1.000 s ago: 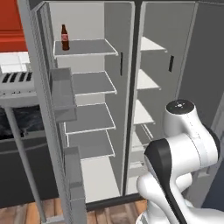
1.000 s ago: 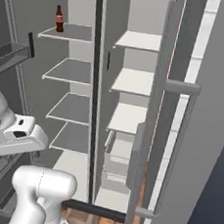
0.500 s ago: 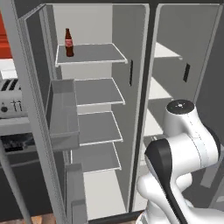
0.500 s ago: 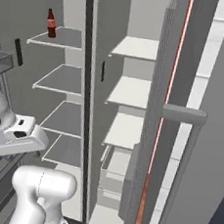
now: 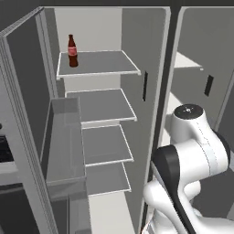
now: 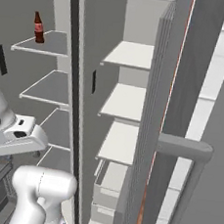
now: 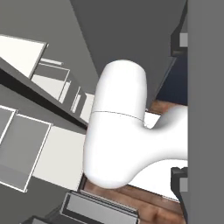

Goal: Open the fridge, grab two sodas, and place both sodas inside the bowl with ice on the dining counter.

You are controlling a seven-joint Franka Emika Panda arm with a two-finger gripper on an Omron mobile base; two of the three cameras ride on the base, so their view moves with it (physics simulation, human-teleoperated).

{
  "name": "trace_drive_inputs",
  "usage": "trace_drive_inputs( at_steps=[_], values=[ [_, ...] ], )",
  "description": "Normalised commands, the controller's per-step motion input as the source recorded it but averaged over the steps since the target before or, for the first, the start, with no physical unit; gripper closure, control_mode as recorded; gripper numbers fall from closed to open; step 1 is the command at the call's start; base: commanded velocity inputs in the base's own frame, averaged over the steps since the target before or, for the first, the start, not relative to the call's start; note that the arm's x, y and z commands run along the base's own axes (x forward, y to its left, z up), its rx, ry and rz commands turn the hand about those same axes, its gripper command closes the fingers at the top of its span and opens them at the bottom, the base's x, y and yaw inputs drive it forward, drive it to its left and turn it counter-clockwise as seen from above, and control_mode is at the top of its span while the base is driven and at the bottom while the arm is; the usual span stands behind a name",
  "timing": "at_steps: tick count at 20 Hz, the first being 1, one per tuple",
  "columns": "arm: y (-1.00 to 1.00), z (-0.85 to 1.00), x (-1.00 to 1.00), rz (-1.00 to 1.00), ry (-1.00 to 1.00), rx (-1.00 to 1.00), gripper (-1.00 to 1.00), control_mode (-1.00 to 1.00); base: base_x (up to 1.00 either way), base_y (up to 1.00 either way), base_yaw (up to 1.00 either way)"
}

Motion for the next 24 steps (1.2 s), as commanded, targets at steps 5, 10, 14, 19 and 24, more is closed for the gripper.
trace_drive_inputs(
  at_steps=[5,10,14,19,24],
  values=[
    [0.0,0.0,0.0,0.0,0.0,0.0,-1.0,1.0,0.59,0.04,-0.02],
    [0.0,0.0,0.0,0.0,0.0,0.0,-1.0,1.0,0.62,0.07,-0.06],
    [0.0,0.0,0.0,0.0,0.0,0.0,-1.0,1.0,0.65,0.16,-0.08],
    [0.05,0.04,0.14,0.02,-0.09,0.0,-1.0,-1.0,0.37,0.12,-0.03],
    [0.09,0.19,0.21,0.24,-0.37,0.0,-1.0,-1.0,0.0,0.0,0.0]
  ],
)
